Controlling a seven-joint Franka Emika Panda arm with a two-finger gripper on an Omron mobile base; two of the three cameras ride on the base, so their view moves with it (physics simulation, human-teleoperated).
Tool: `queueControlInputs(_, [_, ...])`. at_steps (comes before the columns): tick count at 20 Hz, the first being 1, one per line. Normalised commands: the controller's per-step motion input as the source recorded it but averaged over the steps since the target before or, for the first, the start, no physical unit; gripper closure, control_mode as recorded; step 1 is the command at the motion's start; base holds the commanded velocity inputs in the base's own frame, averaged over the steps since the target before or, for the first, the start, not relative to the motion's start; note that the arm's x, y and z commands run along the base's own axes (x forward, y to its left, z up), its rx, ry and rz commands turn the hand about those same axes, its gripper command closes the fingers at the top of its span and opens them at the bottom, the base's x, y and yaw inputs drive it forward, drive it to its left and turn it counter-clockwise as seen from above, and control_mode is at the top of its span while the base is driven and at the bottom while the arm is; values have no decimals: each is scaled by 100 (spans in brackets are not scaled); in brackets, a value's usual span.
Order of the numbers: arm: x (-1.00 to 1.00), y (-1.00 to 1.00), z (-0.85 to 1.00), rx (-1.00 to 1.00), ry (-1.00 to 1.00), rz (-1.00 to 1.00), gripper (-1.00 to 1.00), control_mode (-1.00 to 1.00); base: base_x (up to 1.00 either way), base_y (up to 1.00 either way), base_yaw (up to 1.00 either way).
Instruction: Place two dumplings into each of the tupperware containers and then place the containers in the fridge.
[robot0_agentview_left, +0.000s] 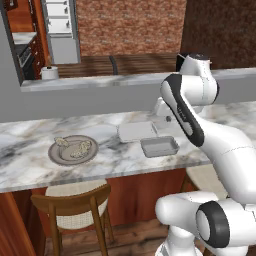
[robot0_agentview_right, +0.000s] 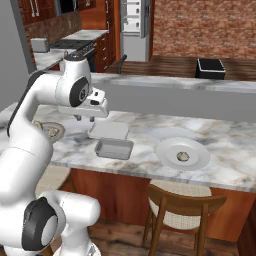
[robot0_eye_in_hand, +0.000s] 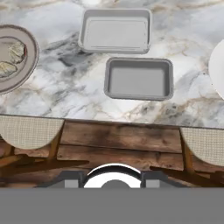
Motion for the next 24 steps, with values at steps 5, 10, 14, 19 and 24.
queueControlInputs(5, [1, -59, -41, 0, 0, 0, -100, -100, 0, 0, 0])
queueControlInputs(10, [45, -100, -57, -3, 0, -5, -100, -100, 0, 0, 0])
queueControlInputs(14, [73, -100, -51, -3, 0, -8, -100, -100, 0, 0, 0])
queueControlInputs(19, [54, -100, -59, -1, 1, -8, -100, -100, 0, 0, 0])
queueControlInputs(24, [39, -99, -36, 0, 2, -5, -100, -100, 0, 0, 0])
